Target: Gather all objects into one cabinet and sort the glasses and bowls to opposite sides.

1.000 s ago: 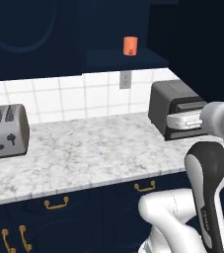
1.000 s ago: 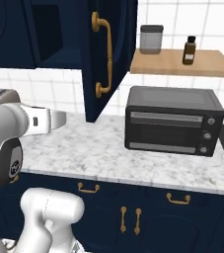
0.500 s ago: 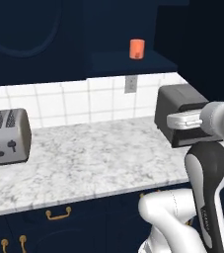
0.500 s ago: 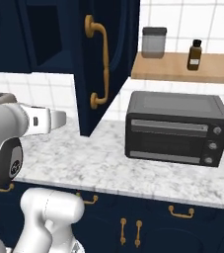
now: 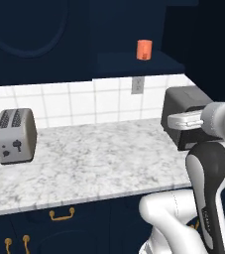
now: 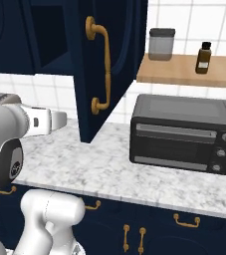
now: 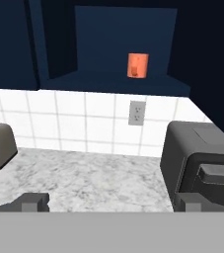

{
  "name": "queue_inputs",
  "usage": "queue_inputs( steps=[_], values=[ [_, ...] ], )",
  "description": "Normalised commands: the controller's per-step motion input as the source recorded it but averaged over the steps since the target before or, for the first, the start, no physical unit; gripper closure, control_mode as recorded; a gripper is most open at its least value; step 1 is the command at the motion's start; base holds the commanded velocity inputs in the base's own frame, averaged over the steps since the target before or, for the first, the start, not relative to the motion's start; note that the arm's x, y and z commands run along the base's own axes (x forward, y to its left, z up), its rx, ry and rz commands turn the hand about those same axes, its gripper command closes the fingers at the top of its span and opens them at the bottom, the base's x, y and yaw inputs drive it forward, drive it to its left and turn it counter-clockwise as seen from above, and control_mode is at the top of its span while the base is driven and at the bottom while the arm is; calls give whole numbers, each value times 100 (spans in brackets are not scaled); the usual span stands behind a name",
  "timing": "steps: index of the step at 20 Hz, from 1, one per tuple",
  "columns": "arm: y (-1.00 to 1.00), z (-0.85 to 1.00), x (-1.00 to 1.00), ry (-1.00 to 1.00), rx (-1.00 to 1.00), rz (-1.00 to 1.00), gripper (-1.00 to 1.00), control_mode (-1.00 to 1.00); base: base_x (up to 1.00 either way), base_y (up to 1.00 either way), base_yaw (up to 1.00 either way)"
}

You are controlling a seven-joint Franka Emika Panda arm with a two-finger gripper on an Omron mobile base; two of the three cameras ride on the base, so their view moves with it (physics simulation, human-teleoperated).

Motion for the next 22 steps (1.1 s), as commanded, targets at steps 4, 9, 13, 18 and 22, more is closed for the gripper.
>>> queue_inputs(
  steps=[4,9,13,18,22],
  values=[
    [0,0,0,0,0,0,-100,100,16,0,5],
    [0,0,0,0,0,0,-100,100,15,0,3],
    [0,0,0,0,0,0,-100,100,32,0,6],
    [0,0,0,0,0,0,-100,100,24,0,2],
    [0,0,0,0,0,0,-100,100,28,0,3]
  ],
)
